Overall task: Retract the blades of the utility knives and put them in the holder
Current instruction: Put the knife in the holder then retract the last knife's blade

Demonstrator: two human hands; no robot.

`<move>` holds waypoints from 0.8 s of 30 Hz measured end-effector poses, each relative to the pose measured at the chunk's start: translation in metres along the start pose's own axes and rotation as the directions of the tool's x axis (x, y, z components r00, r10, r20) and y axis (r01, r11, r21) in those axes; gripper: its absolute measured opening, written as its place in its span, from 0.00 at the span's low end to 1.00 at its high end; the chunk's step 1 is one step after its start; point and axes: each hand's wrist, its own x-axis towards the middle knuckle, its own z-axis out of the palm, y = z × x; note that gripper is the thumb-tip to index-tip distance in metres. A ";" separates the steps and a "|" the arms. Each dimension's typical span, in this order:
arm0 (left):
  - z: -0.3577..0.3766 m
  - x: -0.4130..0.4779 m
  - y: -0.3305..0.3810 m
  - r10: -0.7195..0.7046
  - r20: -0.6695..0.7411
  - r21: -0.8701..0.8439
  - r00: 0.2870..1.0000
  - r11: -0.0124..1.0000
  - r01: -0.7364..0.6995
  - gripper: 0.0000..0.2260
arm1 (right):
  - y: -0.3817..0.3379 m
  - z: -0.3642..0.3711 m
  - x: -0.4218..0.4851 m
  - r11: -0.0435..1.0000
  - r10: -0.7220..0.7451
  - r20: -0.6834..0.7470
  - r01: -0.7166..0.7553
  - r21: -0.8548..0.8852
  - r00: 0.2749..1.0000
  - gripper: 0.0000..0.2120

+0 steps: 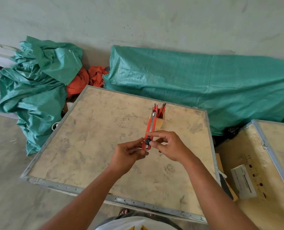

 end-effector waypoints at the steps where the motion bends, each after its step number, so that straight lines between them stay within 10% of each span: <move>1: 0.001 -0.001 0.001 0.000 0.010 0.002 1.000 1.000 0.000 0.21 | 0.000 0.000 -0.001 1.000 -0.003 -0.002 0.003 -0.010 1.000 0.13; 24: 0.035 0.029 0.004 0.009 0.049 0.105 0.999 0.994 -0.014 0.21 | 0.020 -0.025 -0.002 1.000 0.006 -0.181 -0.010 -0.021 0.984 0.10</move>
